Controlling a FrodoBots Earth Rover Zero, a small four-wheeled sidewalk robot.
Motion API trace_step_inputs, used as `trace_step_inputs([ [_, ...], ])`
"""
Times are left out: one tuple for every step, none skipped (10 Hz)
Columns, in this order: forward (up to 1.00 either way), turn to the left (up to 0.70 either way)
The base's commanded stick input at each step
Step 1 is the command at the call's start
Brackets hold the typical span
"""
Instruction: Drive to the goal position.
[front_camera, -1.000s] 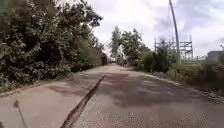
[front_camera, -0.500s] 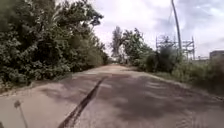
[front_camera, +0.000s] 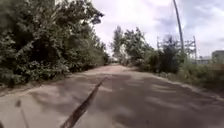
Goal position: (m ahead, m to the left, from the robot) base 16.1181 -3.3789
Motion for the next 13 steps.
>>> trace_step_inputs([
  [0.7,0.0],
  [0.7,0.0],
  [0.7,0.0],
  [0.7,0.0],
  [0.7,0.0],
  [0.7,0.0],
  [0.7,0.0],
  [0.7,0.0],
  [0.7,0.0],
  [0.7,0.0],
  [0.7,0.0],
  [0.7,0.0],
  [0.23,0.0],
])
